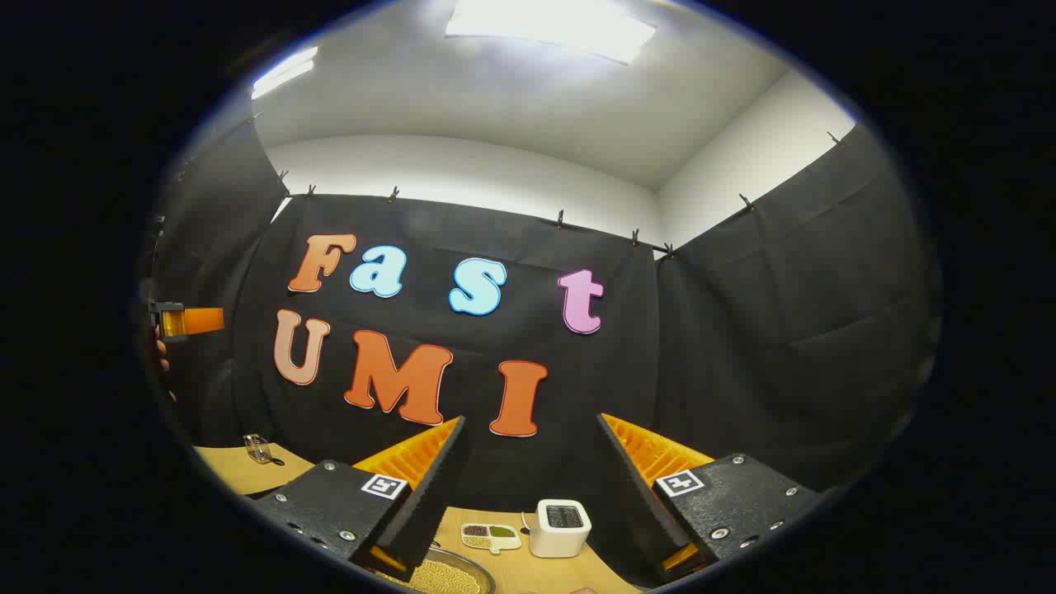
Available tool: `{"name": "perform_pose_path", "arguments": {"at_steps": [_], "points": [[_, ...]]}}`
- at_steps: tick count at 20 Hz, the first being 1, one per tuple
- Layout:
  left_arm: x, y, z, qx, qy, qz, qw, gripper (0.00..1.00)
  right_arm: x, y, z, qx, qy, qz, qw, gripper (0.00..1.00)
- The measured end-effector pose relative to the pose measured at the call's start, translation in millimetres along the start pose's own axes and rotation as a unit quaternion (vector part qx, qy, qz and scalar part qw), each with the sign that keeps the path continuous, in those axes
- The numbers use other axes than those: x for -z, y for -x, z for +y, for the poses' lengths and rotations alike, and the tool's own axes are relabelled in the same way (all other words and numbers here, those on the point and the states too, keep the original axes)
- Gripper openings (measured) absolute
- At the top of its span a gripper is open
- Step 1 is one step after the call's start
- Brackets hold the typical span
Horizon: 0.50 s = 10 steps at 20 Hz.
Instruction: First push the handle of the pot to place it horizontally, then grasp the pot with both hands and set it on the induction cooktop.
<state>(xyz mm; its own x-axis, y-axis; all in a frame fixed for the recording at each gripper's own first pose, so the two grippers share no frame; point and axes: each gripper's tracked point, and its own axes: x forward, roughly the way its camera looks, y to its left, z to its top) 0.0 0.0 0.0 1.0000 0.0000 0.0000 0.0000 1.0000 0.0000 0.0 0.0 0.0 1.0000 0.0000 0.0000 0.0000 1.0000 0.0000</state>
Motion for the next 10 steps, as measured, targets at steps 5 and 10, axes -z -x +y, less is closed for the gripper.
{"name": "perform_pose_path", "arguments": {"at_steps": [5,10], "points": [[-24,-8,10,0.005,0.018,0.004,1.0,0.99,3,-1,-1,0.003,-0.001,0.008,1.0,0.94],[-43,-14,18,-0.009,-0.027,0.001,1.0,0.97,-2,6,4,-0.006,-0.002,0.004,1.0,0.94]]}}
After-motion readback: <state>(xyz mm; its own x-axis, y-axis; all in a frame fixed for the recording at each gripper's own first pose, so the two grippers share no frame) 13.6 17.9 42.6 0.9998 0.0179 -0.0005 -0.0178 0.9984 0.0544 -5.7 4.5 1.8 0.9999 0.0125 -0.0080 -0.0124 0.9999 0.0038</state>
